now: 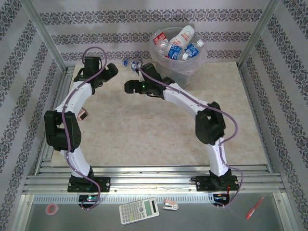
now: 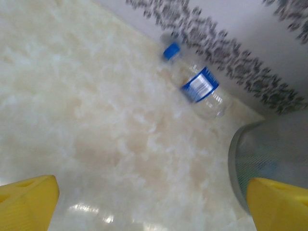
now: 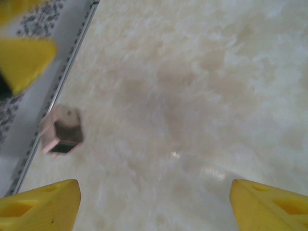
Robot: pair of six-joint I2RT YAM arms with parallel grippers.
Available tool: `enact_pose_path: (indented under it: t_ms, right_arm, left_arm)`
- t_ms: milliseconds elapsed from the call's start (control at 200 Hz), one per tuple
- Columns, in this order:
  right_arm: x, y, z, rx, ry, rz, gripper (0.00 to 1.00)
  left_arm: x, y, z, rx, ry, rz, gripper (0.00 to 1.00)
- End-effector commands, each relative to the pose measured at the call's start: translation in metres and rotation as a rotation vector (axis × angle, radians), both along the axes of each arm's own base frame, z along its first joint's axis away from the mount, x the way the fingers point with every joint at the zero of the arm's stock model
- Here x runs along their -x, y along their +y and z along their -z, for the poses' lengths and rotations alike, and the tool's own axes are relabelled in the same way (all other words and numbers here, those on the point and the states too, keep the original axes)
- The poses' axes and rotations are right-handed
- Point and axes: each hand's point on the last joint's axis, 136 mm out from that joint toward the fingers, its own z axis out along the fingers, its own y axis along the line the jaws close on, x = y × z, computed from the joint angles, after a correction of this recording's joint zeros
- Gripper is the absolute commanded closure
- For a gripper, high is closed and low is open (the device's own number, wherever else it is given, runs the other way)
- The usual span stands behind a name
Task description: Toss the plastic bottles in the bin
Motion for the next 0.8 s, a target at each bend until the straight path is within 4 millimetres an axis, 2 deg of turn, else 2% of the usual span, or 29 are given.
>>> enact_pose_path:
  t_ms: [0,185,375,515,719,794]
  right_arm:
    - [-0.036,0.015,-0.008,-0.003,-0.086,0.063,0.19]
    - [-0.080,0.025,0.011,0.069,-0.172,0.107,0.19]
    - [-0.119,0.021,0.033,0.077,-0.244,0.144,0.19]
    - [-0.148,0.003,0.050,0.038,-0.235,0.207,0.19]
    - [-0.184,-0.034,0.058,-0.039,-0.220,0.335,0.18]
    - [-0.192,-0.040,0.060,-0.085,-0.211,0.363,0.17]
  left_arm:
    - [0.002,-0.006,-0.008,0.049,-0.049,0.044,0.00]
    - [0.007,-0.021,0.004,0.156,-0.058,0.082,0.00]
    - [0.011,-0.023,0.008,0.190,-0.055,0.072,0.00]
    - [0.017,-0.030,-0.001,0.209,-0.057,0.111,0.00]
    - [0.034,-0.035,-0.007,0.216,-0.037,0.145,0.00]
    - [0.040,-0.035,-0.007,0.216,-0.026,0.152,0.00]
